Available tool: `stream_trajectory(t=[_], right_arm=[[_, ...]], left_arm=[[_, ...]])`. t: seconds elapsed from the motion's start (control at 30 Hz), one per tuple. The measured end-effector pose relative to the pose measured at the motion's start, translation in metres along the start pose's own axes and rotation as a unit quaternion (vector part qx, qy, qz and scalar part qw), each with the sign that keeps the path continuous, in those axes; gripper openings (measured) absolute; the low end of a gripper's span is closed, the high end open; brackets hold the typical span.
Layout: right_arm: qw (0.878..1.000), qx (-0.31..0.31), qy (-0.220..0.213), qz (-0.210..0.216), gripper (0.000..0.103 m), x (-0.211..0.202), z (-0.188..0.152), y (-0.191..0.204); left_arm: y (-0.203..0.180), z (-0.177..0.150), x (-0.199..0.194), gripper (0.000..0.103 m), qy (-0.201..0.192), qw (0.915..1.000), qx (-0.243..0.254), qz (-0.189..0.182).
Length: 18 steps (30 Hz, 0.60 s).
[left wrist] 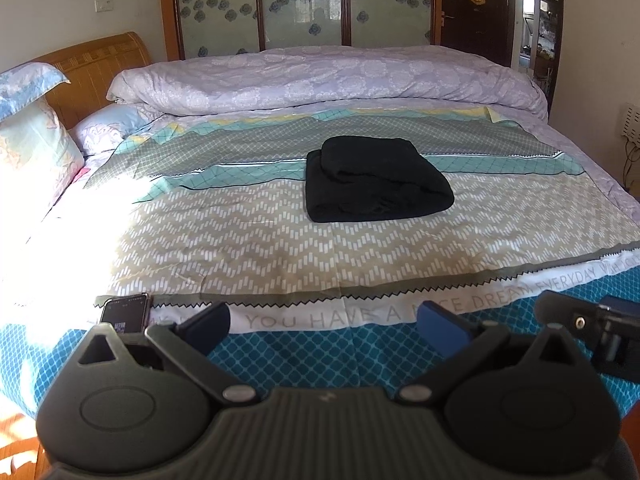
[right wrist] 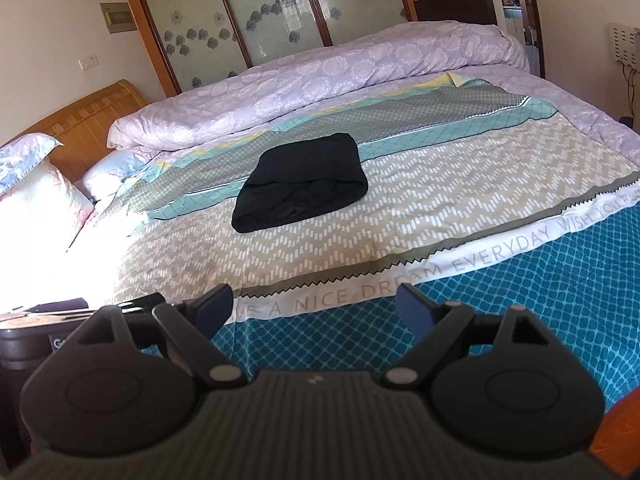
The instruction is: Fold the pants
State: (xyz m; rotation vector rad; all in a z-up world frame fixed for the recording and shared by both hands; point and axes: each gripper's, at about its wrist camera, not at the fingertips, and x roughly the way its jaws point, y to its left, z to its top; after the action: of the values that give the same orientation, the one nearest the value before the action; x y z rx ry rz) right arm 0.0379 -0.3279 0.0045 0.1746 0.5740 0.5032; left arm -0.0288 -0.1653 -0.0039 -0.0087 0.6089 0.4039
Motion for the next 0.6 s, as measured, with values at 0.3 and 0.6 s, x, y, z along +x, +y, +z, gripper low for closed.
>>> stream_trajectory(t=[0.3, 0.6], right_arm=[[1.0, -0.003, 0.003, 0.001, 0.09, 0.0038, 0.0002, 0.0015], [1.0, -0.004, 0.002, 0.0, 0.09, 0.0032, -0.0005, 0.0022]], left_arm=[[0.0029, 0.0017, -0.0003, 0.103, -0.007, 0.9999, 0.004, 0.007], [0.0035, 0.0038, -0.004, 0.103, -0.02, 0.9996, 0.007, 0.017]])
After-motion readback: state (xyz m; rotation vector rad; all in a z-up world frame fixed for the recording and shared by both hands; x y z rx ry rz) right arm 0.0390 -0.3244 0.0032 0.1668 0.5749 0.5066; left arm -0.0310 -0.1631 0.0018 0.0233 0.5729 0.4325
